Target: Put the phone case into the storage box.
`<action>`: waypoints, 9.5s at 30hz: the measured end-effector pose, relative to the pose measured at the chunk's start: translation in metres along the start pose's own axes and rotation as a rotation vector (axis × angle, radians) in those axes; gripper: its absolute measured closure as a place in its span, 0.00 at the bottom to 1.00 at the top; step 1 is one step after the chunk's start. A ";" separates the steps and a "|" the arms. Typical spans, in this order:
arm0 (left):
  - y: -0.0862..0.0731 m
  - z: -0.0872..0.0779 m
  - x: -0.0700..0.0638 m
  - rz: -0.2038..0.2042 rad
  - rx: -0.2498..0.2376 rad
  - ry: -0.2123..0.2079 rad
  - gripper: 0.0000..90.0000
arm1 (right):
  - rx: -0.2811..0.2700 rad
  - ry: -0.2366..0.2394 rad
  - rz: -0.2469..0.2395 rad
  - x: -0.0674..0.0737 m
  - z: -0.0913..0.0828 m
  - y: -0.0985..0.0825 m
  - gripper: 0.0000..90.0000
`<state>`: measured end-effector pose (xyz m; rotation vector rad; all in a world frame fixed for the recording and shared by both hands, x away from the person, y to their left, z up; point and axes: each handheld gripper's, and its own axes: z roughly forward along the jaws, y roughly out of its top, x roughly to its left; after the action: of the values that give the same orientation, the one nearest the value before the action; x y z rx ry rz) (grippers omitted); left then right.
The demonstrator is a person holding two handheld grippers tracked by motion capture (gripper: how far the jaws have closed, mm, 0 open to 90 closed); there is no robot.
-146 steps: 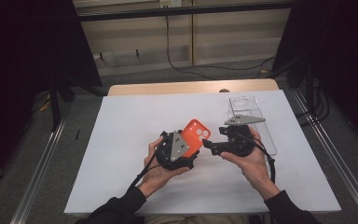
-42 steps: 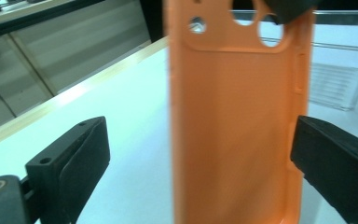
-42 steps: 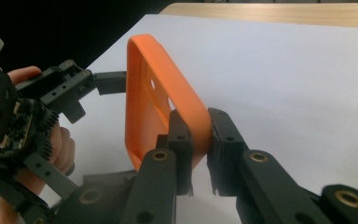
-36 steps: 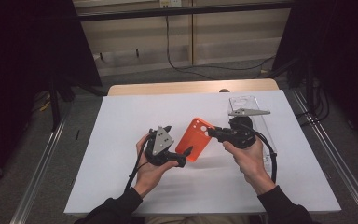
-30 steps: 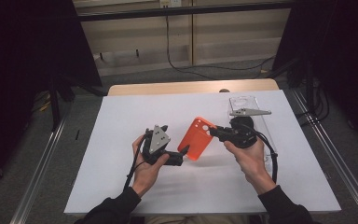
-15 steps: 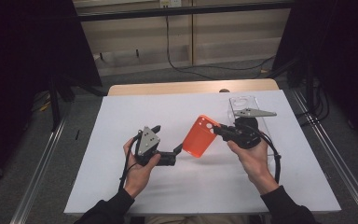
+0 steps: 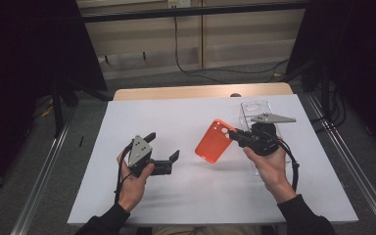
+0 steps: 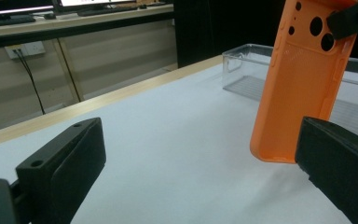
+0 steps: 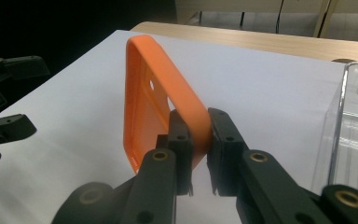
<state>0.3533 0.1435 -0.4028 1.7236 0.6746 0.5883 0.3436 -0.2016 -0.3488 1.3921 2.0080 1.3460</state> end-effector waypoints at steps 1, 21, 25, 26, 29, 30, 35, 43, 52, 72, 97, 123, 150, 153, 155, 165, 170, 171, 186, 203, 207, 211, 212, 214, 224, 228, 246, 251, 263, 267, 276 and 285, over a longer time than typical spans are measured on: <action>0.000 -0.002 0.001 -0.003 -0.004 0.001 0.02 | -0.002 -0.001 -0.001 -0.001 0.000 0.000 0.90; -0.017 -0.036 0.016 -0.006 -0.003 0.087 0.02 | -0.029 -0.032 -0.013 -0.011 -0.009 0.007 0.90; -0.020 -0.044 0.021 -0.031 -0.012 0.109 0.02 | -0.040 -0.036 -0.018 -0.014 -0.012 0.011 0.90; -0.021 -0.047 0.023 -0.033 -0.008 0.121 0.02 | -0.044 -0.039 -0.017 -0.015 -0.013 0.012 0.90; -0.023 -0.053 0.027 -0.048 -0.007 0.131 0.01 | -0.051 -0.048 -0.026 -0.015 -0.015 0.015 0.90; -0.023 -0.055 0.026 -0.033 -0.004 0.149 0.02 | -0.054 -0.049 -0.030 -0.016 -0.016 0.016 0.90; -0.025 -0.063 0.027 -0.024 -0.004 0.160 0.01 | -0.070 -0.063 -0.045 -0.019 -0.020 0.022 0.90; -0.034 -0.072 0.033 -0.048 -0.004 0.174 0.02 | -0.065 -0.085 -0.047 -0.027 -0.023 0.031 0.90; -0.043 -0.083 0.033 -0.075 -0.010 0.199 0.01 | -0.077 -0.111 -0.057 -0.034 -0.025 0.034 0.90; -0.045 -0.080 0.026 -0.081 -0.008 0.170 0.01 | -0.121 -0.162 -0.058 -0.052 -0.040 0.050 0.90; -0.045 -0.079 0.025 -0.091 0.005 0.154 0.02 | -0.160 -0.219 -0.062 -0.076 -0.042 0.059 0.90; -0.044 -0.077 0.022 -0.083 0.025 0.127 0.02 | -0.167 -0.290 -0.008 -0.116 -0.031 0.067 0.90; -0.045 -0.077 0.024 -0.083 0.031 0.130 0.02 | -0.074 -0.353 -0.086 -0.139 -0.007 0.067 0.90; -0.045 -0.077 0.025 -0.088 0.025 0.125 0.02 | -0.060 -0.358 -0.096 -0.140 -0.004 0.066 0.90; -0.045 -0.077 0.025 -0.082 0.026 0.126 0.02 | -0.049 -0.363 -0.097 -0.142 -0.002 0.066 0.90; -0.045 -0.077 0.026 -0.085 0.028 0.123 0.02 | -0.001 -0.361 -0.109 -0.149 0.012 0.061 0.90; -0.045 -0.077 0.026 -0.090 0.028 0.124 0.02 | 0.018 -0.353 -0.127 -0.149 0.017 0.061 0.90; -0.045 -0.077 0.026 -0.090 0.028 0.123 0.02 | 0.022 -0.354 -0.132 -0.148 0.019 0.061 0.90; -0.045 -0.077 0.026 -0.088 0.025 0.121 0.02 | 0.075 -0.395 -0.180 -0.146 0.034 0.060 0.90; -0.045 -0.077 0.026 -0.089 0.021 0.123 0.02 | 0.111 -0.420 -0.213 -0.142 0.046 0.062 0.90; -0.044 -0.078 0.026 -0.082 0.020 0.121 0.02 | 0.115 -0.425 -0.221 -0.141 0.050 0.065 0.90; -0.044 -0.078 0.026 -0.082 0.016 0.121 0.02 | 0.122 -0.423 -0.222 -0.144 0.051 0.067 0.89; -0.044 -0.078 0.026 -0.080 0.018 0.122 0.02 | 0.122 -0.423 -0.221 -0.145 0.051 0.067 0.89; -0.044 -0.078 0.025 -0.079 0.021 0.120 0.02 | 0.119 -0.428 -0.212 -0.147 0.053 0.068 0.89; -0.044 -0.078 0.026 -0.075 0.025 0.119 0.02 | 0.118 -0.416 -0.204 -0.154 0.058 0.073 0.88; -0.044 -0.078 0.026 -0.076 0.025 0.118 0.02 | 0.122 -0.417 -0.206 -0.155 0.061 0.075 0.87; -0.044 -0.078 0.026 -0.073 0.026 0.116 0.02 | 0.117 -0.397 -0.189 -0.165 0.070 0.080 0.86; -0.044 -0.078 0.027 -0.072 0.023 0.126 0.02 | 0.101 -0.401 -0.156 -0.168 0.073 0.079 0.84; -0.045 -0.078 0.027 -0.075 0.027 0.126 0.02 | 0.091 -0.398 -0.135 -0.172 0.076 0.079 0.82; -0.045 -0.078 0.027 -0.073 0.025 0.124 0.02 | 0.094 -0.402 -0.142 -0.171 0.078 0.079 0.82; -0.045 -0.078 0.028 -0.071 0.027 0.123 0.02 | 0.089 -0.408 -0.120 -0.173 0.076 0.079 0.74; -0.045 -0.079 0.028 -0.071 0.027 0.128 0.02 | 0.081 -0.408 -0.101 -0.175 0.073 0.078 0.61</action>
<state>0.3125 0.2258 -0.4263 1.6900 0.8337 0.6465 0.5168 -0.3105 -0.3571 1.4409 1.8432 0.8609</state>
